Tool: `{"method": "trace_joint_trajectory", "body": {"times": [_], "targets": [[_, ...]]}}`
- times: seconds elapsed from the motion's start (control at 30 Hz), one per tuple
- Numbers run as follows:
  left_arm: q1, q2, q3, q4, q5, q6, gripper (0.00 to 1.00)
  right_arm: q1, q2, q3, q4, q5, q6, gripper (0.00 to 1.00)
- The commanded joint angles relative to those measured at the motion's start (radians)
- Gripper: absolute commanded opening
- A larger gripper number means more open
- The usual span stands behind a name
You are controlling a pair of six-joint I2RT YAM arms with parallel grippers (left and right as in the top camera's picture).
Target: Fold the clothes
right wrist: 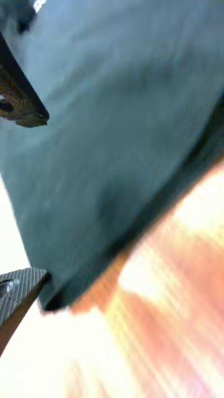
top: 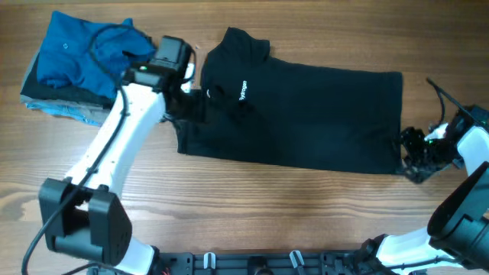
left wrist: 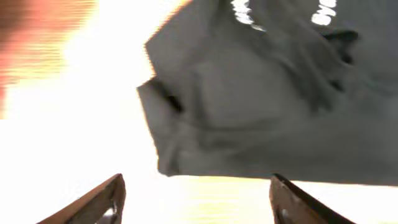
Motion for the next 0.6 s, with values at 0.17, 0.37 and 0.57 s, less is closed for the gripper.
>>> {"method": "trace_joint_trajectory", "body": {"times": [0.17, 0.37, 0.57], "targets": [[0.145, 0.1, -0.085, 0.03, 0.092, 0.002, 0.77, -0.004, -0.019, -0.078, 0.03, 0.097, -0.039, 0.86], [0.14, 0.118, -0.092, 0.063, 0.163, 0.002, 0.8, -0.007, -0.018, -0.118, 0.118, 0.098, -0.011, 0.31], [0.131, 0.118, -0.166, 0.084, 0.167, 0.001, 0.81, -0.024, -0.032, -0.103, 0.105, 0.188, 0.084, 0.04]]}}
